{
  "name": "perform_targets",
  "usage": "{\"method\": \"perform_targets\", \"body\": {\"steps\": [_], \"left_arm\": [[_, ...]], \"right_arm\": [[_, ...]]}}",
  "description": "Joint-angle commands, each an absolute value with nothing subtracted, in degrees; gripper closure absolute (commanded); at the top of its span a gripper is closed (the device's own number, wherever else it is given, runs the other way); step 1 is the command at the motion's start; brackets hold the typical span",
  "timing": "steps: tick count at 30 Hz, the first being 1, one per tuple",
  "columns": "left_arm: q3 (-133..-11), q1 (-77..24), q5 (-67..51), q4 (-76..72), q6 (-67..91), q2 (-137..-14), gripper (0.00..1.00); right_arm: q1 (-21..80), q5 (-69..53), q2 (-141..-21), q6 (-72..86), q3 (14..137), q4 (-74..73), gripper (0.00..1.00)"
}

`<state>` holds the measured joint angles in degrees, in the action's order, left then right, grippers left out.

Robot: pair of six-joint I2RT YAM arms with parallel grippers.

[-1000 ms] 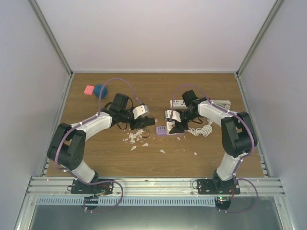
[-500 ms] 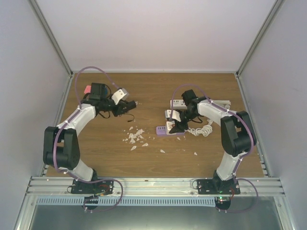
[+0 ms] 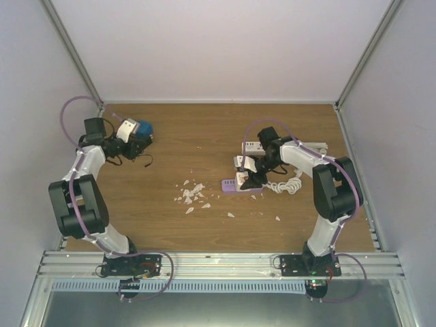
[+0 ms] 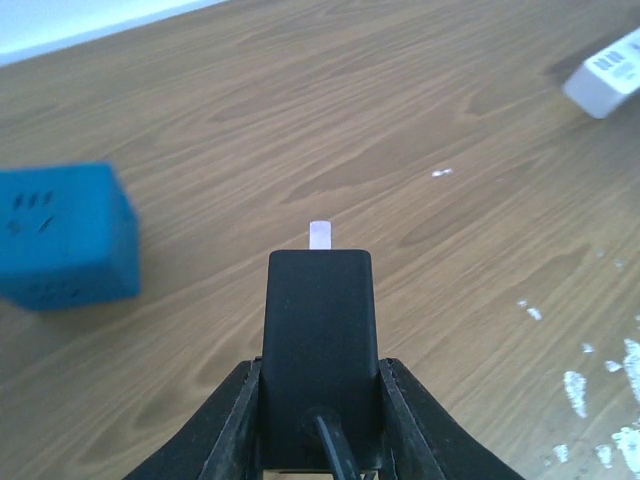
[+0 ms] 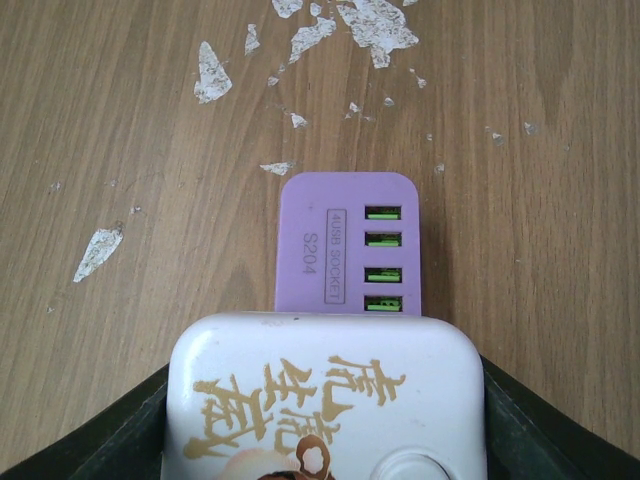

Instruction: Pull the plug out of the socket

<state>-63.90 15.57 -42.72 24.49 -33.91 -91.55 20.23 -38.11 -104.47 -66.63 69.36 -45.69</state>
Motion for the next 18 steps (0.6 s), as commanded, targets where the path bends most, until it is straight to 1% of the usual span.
{"method": "perform_targets", "body": {"steps": [1, 7, 10, 18], "left_arm": [[-66.5, 20.6, -43.9, 23.7, -33.2, -94.7, 0.76], [-64.5, 25.4, -42.4, 25.1, -37.3, -95.4, 0.76], [-64.2, 26.5, -42.5, 24.7, -36.9, -97.2, 0.76], [-70.4, 27.0, -41.6, 25.0, -34.4, -106.4, 0.76]], "right_arm": [[17.5, -21.1, -109.9, -68.6, 66.6, -48.7, 0.48], [17.6, -20.7, -109.8, -68.5, 66.5, -48.2, 0.48], [17.6, -21.1, -110.0, -68.1, 66.5, -48.1, 0.48], [17.5, -21.0, -110.4, -68.0, 67.4, -48.8, 0.48]]}}
